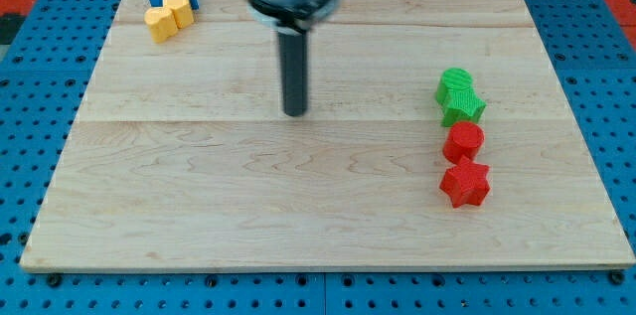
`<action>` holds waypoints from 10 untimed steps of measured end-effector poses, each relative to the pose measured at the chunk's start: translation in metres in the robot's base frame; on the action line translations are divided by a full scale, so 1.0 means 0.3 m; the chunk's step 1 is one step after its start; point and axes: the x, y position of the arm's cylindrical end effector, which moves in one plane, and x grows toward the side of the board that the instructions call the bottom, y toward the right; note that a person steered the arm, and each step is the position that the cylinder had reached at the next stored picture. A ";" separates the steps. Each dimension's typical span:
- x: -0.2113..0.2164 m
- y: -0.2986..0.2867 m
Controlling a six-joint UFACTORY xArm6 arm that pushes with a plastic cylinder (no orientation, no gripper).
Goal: Move the blue blocks to the top center
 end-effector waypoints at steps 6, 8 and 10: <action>-0.689 -0.796; -0.646 -0.343; -0.591 -0.068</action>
